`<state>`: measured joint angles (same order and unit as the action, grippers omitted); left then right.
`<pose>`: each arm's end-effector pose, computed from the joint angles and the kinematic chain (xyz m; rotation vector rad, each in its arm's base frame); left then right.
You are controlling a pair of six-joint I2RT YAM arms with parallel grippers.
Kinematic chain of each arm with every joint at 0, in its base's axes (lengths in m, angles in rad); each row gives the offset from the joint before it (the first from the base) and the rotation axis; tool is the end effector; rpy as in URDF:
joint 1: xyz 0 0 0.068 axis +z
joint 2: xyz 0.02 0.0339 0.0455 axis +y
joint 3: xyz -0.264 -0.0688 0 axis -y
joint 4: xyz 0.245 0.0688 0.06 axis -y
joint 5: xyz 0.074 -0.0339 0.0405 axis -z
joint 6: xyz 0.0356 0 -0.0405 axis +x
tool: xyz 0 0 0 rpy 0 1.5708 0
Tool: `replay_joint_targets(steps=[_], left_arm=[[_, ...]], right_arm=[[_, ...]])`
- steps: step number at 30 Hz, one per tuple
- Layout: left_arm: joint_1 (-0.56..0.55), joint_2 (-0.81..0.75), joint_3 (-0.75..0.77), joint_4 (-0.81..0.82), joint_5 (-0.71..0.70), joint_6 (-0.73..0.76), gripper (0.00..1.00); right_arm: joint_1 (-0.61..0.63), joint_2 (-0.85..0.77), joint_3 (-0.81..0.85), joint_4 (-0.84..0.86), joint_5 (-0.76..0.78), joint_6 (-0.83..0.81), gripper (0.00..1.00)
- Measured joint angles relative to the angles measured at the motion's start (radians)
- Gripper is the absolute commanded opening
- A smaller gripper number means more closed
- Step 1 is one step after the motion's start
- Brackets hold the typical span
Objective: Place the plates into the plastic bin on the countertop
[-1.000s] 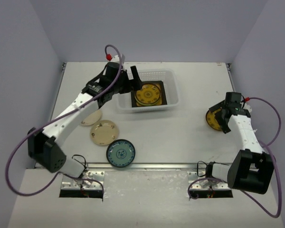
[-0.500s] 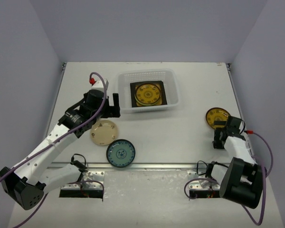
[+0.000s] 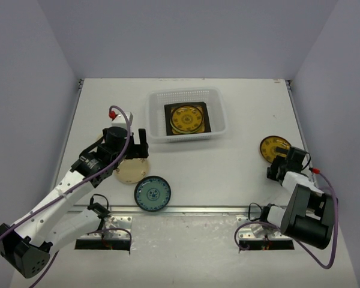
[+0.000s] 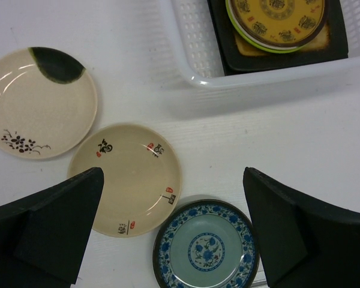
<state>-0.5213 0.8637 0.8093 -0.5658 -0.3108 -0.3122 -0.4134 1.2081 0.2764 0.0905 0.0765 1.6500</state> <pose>0.1652 -0.0823 0.2981 0.0521 2.1599 -0.1401 0.1762 -0.0803 0.1178 2.1332 1.2341 0.4687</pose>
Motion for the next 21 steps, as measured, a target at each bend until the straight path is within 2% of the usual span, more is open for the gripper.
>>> replay_joint_targets(steps=[8, 15, 19, 21], left_arm=[[0.0, -0.018, 0.0, 0.016, 0.0, 0.0, 1.0], [0.002, -0.019, 0.0, 0.017, 0.0, 0.0, 1.0], [0.004, -0.022, 0.0, 0.017, -0.001, 0.0, 1.0], [0.004, -0.023, 0.0, 0.017, 0.0, 0.0, 1.0]], right_arm=[[-0.018, 0.079, 0.002, 0.07, -0.033, 0.035, 0.54], [-0.028, 0.124, -0.024, 0.13, -0.061, 0.036, 0.13], [-0.032, 0.131, -0.05, 0.174, -0.078, 0.032, 0.0], [-0.032, 0.13, -0.053, 0.185, -0.083, 0.028, 0.0]])
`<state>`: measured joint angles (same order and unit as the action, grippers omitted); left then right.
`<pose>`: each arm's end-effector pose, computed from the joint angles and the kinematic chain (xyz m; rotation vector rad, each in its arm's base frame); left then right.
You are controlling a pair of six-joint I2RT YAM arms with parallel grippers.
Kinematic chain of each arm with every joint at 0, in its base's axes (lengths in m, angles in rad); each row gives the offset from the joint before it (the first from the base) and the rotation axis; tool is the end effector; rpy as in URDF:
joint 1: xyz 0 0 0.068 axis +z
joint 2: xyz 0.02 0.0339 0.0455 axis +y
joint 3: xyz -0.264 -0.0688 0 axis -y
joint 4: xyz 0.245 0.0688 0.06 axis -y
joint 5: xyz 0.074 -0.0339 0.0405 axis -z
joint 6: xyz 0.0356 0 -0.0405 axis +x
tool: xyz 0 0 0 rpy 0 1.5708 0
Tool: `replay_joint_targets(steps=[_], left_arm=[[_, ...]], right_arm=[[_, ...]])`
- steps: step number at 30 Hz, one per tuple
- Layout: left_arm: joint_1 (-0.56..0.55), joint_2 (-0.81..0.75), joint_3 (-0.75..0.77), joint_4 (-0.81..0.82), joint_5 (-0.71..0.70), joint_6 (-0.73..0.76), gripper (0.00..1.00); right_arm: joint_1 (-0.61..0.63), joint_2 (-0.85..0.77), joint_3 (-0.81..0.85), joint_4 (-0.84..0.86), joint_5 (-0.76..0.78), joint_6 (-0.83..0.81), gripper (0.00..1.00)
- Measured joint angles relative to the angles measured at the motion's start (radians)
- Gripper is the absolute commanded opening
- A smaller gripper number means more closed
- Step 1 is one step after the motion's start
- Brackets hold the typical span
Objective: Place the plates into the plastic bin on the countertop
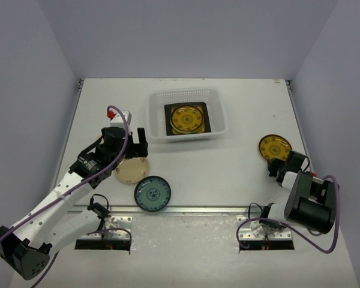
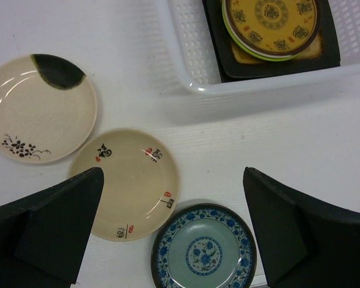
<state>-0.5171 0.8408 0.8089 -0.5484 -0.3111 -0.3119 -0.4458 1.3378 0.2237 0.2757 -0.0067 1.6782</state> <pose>0.1627 -0.0800 0.3032 0.0384 2.1236 -0.1566 0.1753 -0.0835 0.0954 2.1734 1.2159 0.5588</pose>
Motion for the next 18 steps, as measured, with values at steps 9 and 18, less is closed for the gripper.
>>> replay_joint_targets(steps=[9, 18], left_arm=[[0.003, 0.002, -0.002, 0.001, -0.001, 0.0, 1.0], [0.027, 0.008, -0.005, 0.003, -0.003, 0.0, 1.0]], right_arm=[[0.0, -0.11, 0.036, -0.114, -0.073, -0.076, 0.0], [0.025, -0.247, 0.241, -0.217, -0.175, -0.137, 0.0]])
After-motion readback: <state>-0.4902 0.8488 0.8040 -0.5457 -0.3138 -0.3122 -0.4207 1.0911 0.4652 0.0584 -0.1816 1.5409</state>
